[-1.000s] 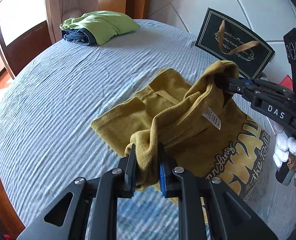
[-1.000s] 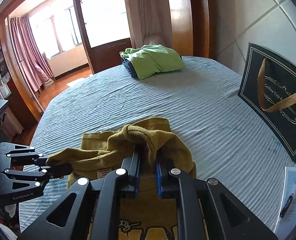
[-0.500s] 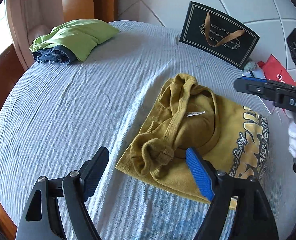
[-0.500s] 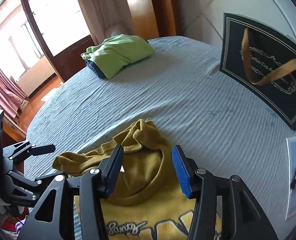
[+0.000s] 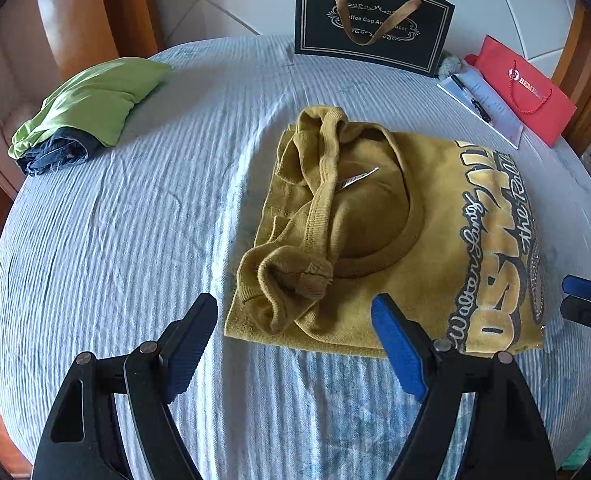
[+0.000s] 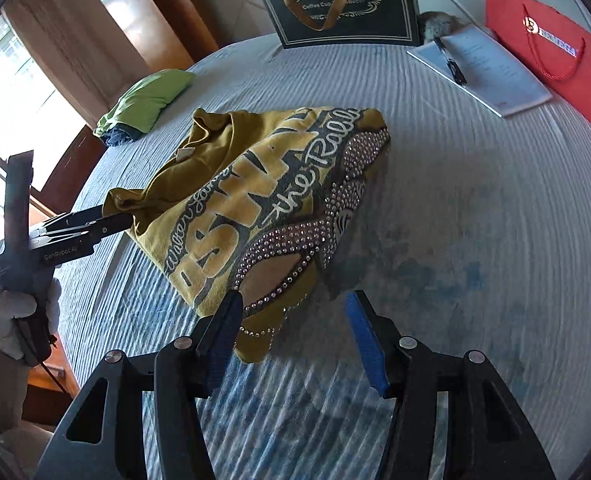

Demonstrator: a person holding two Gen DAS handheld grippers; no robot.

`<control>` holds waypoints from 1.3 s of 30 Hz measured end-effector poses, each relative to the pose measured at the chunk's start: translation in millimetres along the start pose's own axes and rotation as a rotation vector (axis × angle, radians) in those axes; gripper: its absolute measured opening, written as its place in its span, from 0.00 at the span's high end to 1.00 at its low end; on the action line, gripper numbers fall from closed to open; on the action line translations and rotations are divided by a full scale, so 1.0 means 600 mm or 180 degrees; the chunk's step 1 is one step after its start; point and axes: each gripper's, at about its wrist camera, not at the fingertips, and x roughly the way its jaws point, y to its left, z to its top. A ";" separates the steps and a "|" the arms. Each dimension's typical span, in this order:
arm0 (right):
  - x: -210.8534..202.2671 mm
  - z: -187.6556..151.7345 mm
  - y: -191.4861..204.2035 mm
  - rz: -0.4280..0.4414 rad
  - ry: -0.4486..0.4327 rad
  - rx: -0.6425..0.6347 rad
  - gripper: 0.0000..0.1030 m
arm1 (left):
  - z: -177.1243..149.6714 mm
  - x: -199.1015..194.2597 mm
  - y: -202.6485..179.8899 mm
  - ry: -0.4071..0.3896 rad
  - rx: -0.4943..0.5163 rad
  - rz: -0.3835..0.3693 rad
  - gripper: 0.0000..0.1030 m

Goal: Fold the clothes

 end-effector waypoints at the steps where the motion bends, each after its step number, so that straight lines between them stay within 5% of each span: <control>1: 0.003 -0.010 0.003 -0.0033 -0.0037 0.0139 0.39 | 0.002 0.003 0.005 -0.0008 0.0052 -0.0056 0.22; 9: 0.026 -0.044 0.029 -0.0267 -0.0137 0.0719 0.37 | 0.020 0.036 0.016 0.0096 0.0401 -0.0323 0.25; 10: 0.032 -0.041 0.034 -0.0291 -0.0118 0.0716 0.37 | 0.018 0.038 0.022 0.0130 0.0357 -0.0352 0.32; 11: 0.037 -0.039 0.038 -0.0315 -0.0098 0.0712 0.37 | 0.017 0.040 0.027 0.0163 0.0313 -0.0382 0.64; 12: 0.043 -0.036 0.043 -0.0339 -0.0079 0.0709 0.40 | 0.016 0.041 0.033 0.0197 0.0269 -0.0412 0.71; 14: 0.055 -0.030 0.052 -0.0387 -0.0040 0.0703 0.77 | 0.013 0.045 0.043 0.0264 0.0181 -0.0471 0.85; 15: 0.060 -0.027 0.057 -0.0411 -0.0021 0.0700 0.85 | 0.012 0.046 0.049 0.0298 0.0137 -0.0500 0.86; 21: 0.074 -0.035 0.056 -0.0288 0.0275 0.0672 0.85 | 0.007 0.044 0.081 0.0406 -0.0114 -0.0643 0.77; 23: 0.060 -0.029 0.054 -0.0293 0.0297 0.0654 0.72 | 0.019 0.022 0.085 0.0415 -0.0138 -0.0609 0.55; 26: 0.010 -0.008 0.049 -0.0333 0.0099 0.0582 0.65 | 0.065 -0.030 0.087 0.0128 -0.0087 -0.0650 0.42; 34: 0.007 0.132 -0.008 -0.0445 -0.0284 0.0727 0.64 | 0.187 0.040 0.043 0.0103 0.0056 -0.0537 0.42; 39: 0.048 0.176 -0.049 -0.0430 -0.0202 0.0894 0.47 | 0.209 0.100 0.031 0.0243 0.0186 -0.0463 0.44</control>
